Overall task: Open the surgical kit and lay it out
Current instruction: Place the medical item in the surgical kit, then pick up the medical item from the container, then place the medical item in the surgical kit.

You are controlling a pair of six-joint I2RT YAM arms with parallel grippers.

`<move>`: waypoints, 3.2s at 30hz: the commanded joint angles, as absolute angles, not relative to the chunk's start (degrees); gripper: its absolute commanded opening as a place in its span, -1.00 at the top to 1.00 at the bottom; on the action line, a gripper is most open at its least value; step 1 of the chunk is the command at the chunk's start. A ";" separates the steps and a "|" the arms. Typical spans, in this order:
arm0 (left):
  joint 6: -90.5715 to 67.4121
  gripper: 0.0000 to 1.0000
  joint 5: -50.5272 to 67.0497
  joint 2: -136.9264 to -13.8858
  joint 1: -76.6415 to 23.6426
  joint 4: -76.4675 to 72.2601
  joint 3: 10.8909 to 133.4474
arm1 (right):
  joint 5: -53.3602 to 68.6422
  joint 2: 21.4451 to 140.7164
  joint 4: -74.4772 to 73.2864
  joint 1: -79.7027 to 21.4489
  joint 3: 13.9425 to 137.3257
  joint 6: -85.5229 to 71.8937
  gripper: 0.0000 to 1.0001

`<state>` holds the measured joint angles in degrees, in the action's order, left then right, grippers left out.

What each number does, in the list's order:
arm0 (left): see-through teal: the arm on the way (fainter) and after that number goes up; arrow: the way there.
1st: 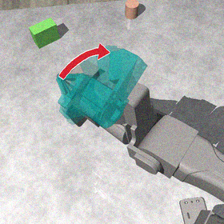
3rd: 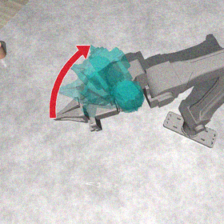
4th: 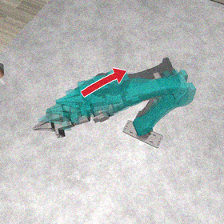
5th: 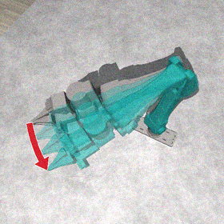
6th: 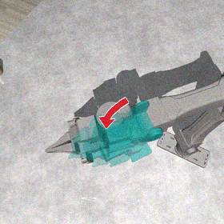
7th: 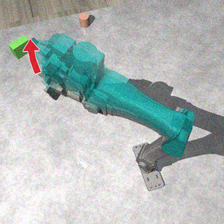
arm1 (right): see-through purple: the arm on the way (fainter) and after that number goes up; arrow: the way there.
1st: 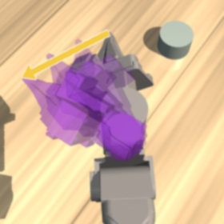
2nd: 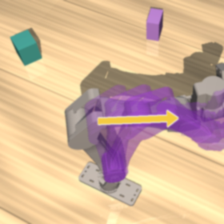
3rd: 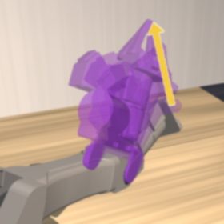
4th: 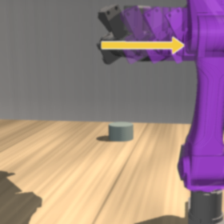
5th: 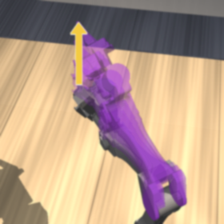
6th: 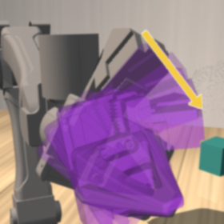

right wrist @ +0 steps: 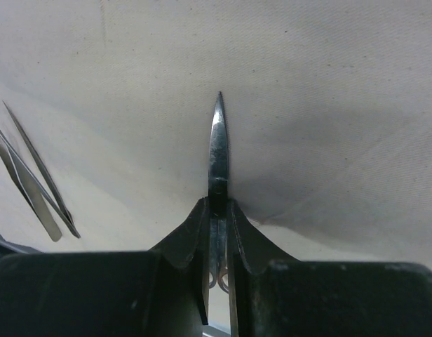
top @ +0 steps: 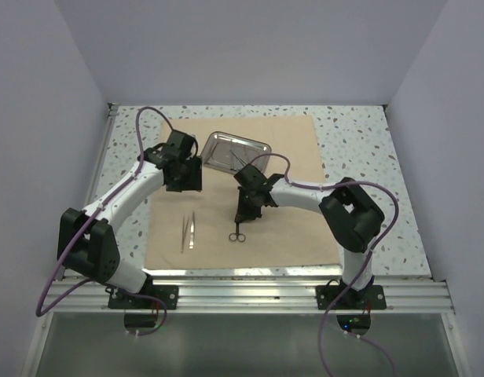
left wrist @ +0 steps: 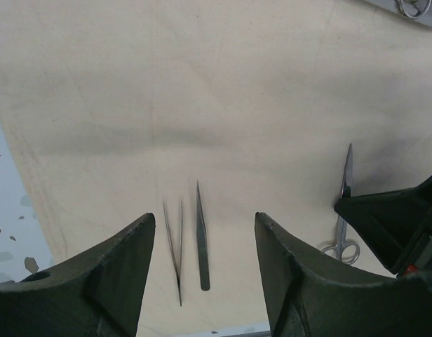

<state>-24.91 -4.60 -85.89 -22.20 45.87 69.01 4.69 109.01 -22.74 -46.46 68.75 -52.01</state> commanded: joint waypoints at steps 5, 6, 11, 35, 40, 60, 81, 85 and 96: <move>-25.84 -0.24 -3.96 -82.88 -21.62 44.12 66.01 | 9.41 114.60 -32.33 -49.39 71.09 -45.44 1.00; -25.84 -0.24 -3.96 -82.97 -21.45 44.03 65.92 | 9.23 114.70 -33.04 -49.66 71.71 -44.92 1.00; -26.02 -0.24 -4.04 -84.81 -20.92 43.86 67.32 | 5.37 113.12 -38.92 -50.45 77.59 -41.66 -0.19; -17.58 -0.29 -6.68 -126.90 -20.04 43.06 115.03 | -14.06 90.10 -65.65 -48.25 91.24 -39.28 -0.39; -17.93 -0.29 -5.45 -134.47 -19.25 44.38 123.03 | -16.60 85.17 -68.20 -46.23 87.81 -40.34 -0.39; -18.54 0.45 -2.81 -140.98 -18.28 45.61 120.50 | -13.27 85.08 -66.01 -37.27 86.22 -38.76 -0.37; -23.90 1.00 -2.03 -98.92 -19.42 42.98 86.78 | -10.28 101.32 -60.91 -36.04 102.71 -31.82 -0.34; -27.06 1.00 -1.15 -88.88 -20.57 41.23 69.99 | -10.11 111.77 -60.56 -35.51 116.42 -29.45 -0.32; -32.08 -0.06 0.62 -75.86 -21.45 40.07 48.96 | -8.08 137.45 -56.52 -35.07 139.22 -26.90 -0.29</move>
<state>-29.89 0.03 -79.53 -21.15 42.35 49.65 -9.19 135.24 -58.08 -35.29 138.02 -28.67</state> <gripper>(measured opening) 0.483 0.652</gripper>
